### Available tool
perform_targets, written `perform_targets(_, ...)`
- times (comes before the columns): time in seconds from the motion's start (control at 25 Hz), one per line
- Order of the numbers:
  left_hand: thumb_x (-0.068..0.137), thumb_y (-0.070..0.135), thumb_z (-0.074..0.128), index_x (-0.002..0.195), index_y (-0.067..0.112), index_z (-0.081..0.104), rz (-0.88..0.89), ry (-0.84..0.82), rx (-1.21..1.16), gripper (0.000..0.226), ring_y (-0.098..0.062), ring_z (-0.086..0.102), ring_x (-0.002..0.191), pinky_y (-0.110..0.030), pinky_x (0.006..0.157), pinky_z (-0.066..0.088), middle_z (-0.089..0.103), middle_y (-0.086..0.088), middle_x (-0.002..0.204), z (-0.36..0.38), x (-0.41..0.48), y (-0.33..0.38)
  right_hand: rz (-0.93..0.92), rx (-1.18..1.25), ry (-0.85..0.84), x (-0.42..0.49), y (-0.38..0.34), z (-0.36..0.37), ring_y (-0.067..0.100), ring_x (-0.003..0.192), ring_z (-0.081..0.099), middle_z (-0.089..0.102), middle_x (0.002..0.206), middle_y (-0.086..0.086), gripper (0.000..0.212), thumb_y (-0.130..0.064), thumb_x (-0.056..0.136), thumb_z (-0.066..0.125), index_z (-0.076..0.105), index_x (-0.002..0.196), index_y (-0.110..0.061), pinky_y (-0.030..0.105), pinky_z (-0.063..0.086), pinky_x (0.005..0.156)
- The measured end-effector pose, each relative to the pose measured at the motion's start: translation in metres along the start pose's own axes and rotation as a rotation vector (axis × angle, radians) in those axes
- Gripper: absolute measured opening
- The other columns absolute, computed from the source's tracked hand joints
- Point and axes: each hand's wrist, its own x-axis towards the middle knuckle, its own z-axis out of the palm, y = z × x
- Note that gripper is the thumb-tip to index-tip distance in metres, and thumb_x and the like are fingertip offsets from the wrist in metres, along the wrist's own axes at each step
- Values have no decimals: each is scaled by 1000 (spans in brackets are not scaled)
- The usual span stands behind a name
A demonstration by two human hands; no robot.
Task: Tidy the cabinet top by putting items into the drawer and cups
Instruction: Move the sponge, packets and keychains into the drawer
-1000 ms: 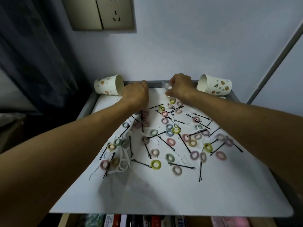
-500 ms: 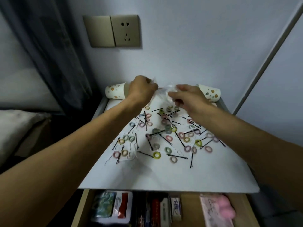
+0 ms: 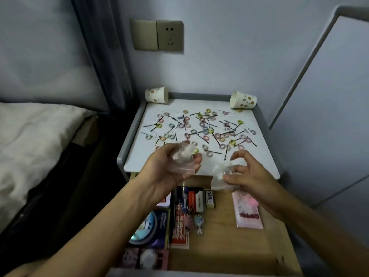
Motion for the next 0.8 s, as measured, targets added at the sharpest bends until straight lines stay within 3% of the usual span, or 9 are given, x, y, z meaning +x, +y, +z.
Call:
perform_targets(0.12, 100, 33, 44, 132, 8, 56, -65, -16, 11, 42, -27, 61, 72, -40, 73, 52, 66, -32, 108, -13, -3, -11, 61, -167, -32, -14, 44, -5, 20, 80, 69, 71, 95, 14, 14, 0, 85, 69, 63, 96, -5, 26, 52, 66)
perform_targets(0.2, 101, 41, 38, 127, 10, 61, -122, -32, -3, 46, -23, 55, 68, -35, 68, 47, 65, -27, 101, -21, 2, -16, 98, -328, 25, -10, 76, -13, 15, 78, 70, 71, 94, 9, 10, 1, 83, 71, 70, 90, -7, 21, 49, 63)
perform_targets(0.36, 101, 25, 30, 125, 2, 58, -147, 58, -91, 44, -18, 51, 67, -24, 60, 42, 61, -19, 87, -38, 14, -36, 102, -514, 228, 26, 121, -19, 14, 69, 66, 71, 79, 3, 22, 7, 73, 77, 72, 75, -14, 11, 43, 50)
perform_targets(0.48, 98, 19, 35, 113, 2, 56, -154, 117, -123, 30, -12, 48, 62, -21, 60, 39, 58, -9, 78, -50, 21, -49, 73, -767, 299, 48, 147, -14, 4, 76, 65, 69, 74, -13, 26, -1, 73, 79, 72, 76, -26, 3, 41, 66)
perform_targets(0.56, 98, 18, 37, 97, 8, 55, -157, 133, -100, 20, -11, 45, 58, -23, 61, 37, 56, -4, 68, -50, 21, -54, 34, -806, 249, 53, 158, -15, 4, 82, 68, 72, 79, -13, 30, -2, 76, 77, 71, 77, -32, 14, 51, 79)
perform_targets(0.64, 97, 14, 40, 90, 10, 55, -153, 159, -53, 17, -11, 47, 61, -24, 64, 37, 55, -3, 71, -47, 18, -59, -10, -834, 234, 53, 161, -17, 2, 82, 69, 75, 84, -11, 23, -7, 78, 77, 76, 82, -29, 27, 56, 82)
perform_targets(0.8, 91, 8, 49, 88, 9, 58, -190, 142, 60, 9, -12, 50, 55, -25, 64, 38, 55, -2, 67, -44, 19, -69, -104, -1047, 258, 43, 152, -18, 4, 79, 70, 76, 85, -7, 13, -18, 81, 75, 77, 91, -27, 29, 56, 79)
